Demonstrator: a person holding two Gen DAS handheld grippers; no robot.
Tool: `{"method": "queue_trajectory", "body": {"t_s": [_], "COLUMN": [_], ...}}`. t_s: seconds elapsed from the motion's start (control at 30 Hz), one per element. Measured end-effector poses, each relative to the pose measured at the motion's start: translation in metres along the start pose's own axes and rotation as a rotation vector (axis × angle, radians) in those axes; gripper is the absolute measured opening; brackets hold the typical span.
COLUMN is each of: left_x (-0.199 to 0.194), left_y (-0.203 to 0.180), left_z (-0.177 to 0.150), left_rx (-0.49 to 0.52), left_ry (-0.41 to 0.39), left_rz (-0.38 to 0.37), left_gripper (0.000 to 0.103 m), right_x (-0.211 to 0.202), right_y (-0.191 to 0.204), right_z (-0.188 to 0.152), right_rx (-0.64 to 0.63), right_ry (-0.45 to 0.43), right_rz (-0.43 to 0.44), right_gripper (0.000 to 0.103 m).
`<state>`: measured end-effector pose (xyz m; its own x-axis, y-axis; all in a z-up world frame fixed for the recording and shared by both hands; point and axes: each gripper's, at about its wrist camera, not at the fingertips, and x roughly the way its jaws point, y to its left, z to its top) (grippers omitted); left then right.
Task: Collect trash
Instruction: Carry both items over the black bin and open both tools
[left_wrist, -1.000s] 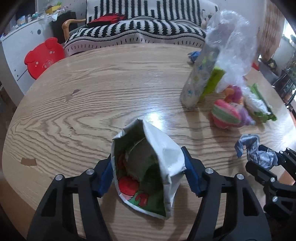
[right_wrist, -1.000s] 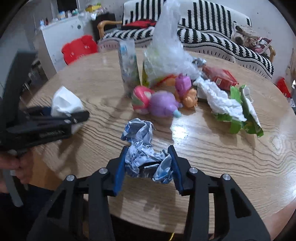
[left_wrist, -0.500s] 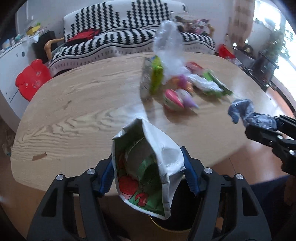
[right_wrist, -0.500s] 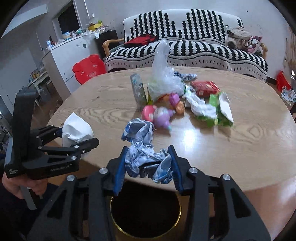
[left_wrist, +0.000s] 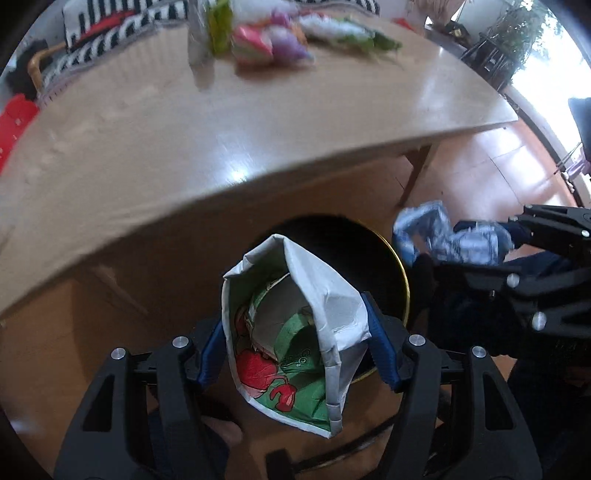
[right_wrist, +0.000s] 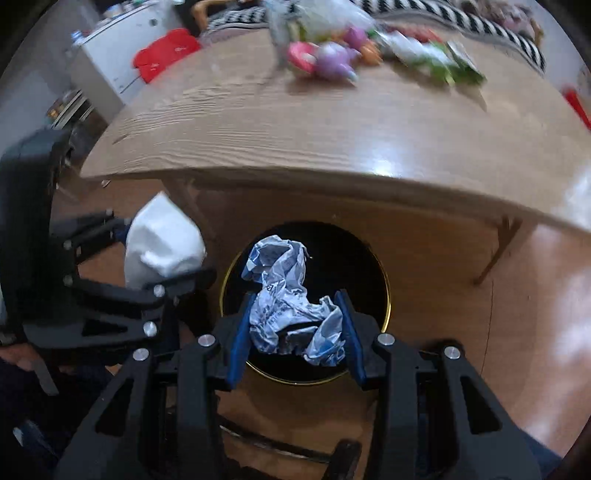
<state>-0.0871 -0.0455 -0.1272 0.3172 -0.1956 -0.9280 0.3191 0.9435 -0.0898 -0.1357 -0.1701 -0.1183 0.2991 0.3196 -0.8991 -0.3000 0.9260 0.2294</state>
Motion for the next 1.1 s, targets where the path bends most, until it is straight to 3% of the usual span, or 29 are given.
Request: {"method": "queue_trajectory", "body": {"t_s": [0.07, 0.5, 0.6, 0.63, 0.67, 0.97, 1.1], "left_x": [0.008, 0.012, 0.011, 0.011, 0.011, -0.003, -0.015], "left_y": [0.000, -0.007, -0.005, -0.002, -0.002, -0.009, -0.016], "left_z": [0.003, 0.001, 0.003, 0.004, 0.005, 0.007, 0.013], "left_rx": [-0.022, -0.016, -0.030, -0.032, -0.035, -0.016, 0.008], "left_ry": [0.017, 0.009, 0.006, 0.008, 0.006, -0.024, -0.062], "left_rz": [-0.025, -0.006, -0.002, -0.003, -0.003, 0.002, -0.009], "left_gripper": [0.064, 0.067, 0.072, 0.077, 0.082, 0.084, 0.084], "right_x": [0.001, -0.004, -0.004, -0.003, -0.005, -0.018, -0.034], "right_y": [-0.006, -0.007, -0.012, -0.014, -0.015, -0.013, -0.009], "right_z": [0.000, 0.009, 0.013, 0.014, 0.015, 0.020, 0.024], "right_rx": [0.033, 0.063, 0.086, 0.094, 0.100, 0.077, 0.054], "right_ry": [0.011, 0.006, 0.000, 0.000, -0.008, -0.065, -0.136], "right_rz": [0.012, 0.043, 0.040, 0.041, 0.042, 0.001, -0.028], "right_gripper": [0.043, 0.044, 0.055, 0.069, 0.074, 0.080, 0.083]}}
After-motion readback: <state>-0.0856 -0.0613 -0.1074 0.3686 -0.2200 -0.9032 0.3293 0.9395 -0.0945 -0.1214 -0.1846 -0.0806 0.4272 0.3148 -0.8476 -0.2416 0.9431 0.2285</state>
